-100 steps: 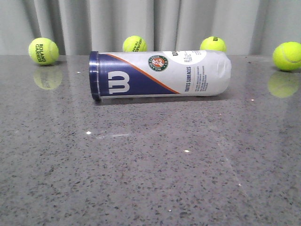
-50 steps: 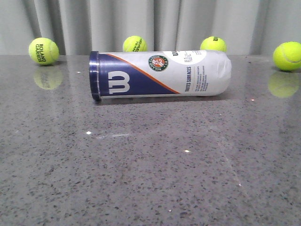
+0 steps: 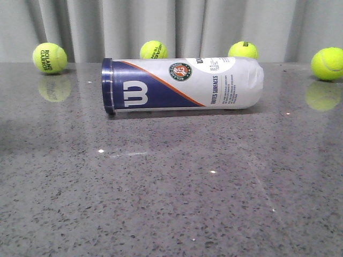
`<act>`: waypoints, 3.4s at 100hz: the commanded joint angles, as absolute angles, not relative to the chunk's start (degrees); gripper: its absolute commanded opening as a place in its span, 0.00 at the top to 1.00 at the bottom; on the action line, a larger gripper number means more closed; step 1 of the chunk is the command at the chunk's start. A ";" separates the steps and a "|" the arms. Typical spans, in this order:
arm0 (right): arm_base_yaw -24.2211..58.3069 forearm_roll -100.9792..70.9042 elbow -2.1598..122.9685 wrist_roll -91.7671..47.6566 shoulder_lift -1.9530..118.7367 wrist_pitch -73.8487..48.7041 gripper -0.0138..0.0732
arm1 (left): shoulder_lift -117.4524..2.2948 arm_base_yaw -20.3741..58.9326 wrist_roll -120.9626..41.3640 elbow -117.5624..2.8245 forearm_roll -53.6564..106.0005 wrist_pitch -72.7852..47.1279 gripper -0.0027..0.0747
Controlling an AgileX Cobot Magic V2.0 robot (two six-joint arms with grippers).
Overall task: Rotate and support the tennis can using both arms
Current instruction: 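Open the right gripper and raise it away from the can, then move the left gripper to the navy lid end and grasp it, then lift the lid end with the left gripper, swinging the can upright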
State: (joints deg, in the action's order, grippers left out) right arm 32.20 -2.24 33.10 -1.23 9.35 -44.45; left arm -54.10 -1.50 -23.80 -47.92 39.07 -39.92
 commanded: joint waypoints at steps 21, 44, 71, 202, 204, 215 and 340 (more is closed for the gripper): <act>32.13 -1.67 34.25 -1.22 10.00 -39.93 0.92 | -65.85 -1.29 -34.84 -56.73 56.38 -51.53 0.32; 32.13 -1.67 34.25 -1.22 10.00 -39.93 0.92 | -74.65 -0.79 -36.08 -61.13 60.37 -58.82 0.32; 32.13 -1.67 34.25 -1.22 10.00 -39.93 0.92 | -82.58 6.16 -36.85 -65.07 61.07 -57.30 0.32; 32.13 -1.67 34.25 -1.22 10.00 -39.93 0.92 | -99.37 13.63 -43.23 -69.02 81.13 -56.81 0.57; 32.13 -1.67 34.25 -1.22 10.00 -39.93 0.92 | -99.37 13.63 -43.23 -69.02 81.13 -56.99 0.59; 32.13 -1.67 34.25 -1.22 10.00 -39.93 0.92 | -99.37 13.63 -43.23 -69.02 81.13 -57.46 0.70; 32.13 -1.67 34.25 -1.22 10.00 -39.93 0.92 | -93.93 13.40 -40.61 -84.10 76.70 -66.53 0.99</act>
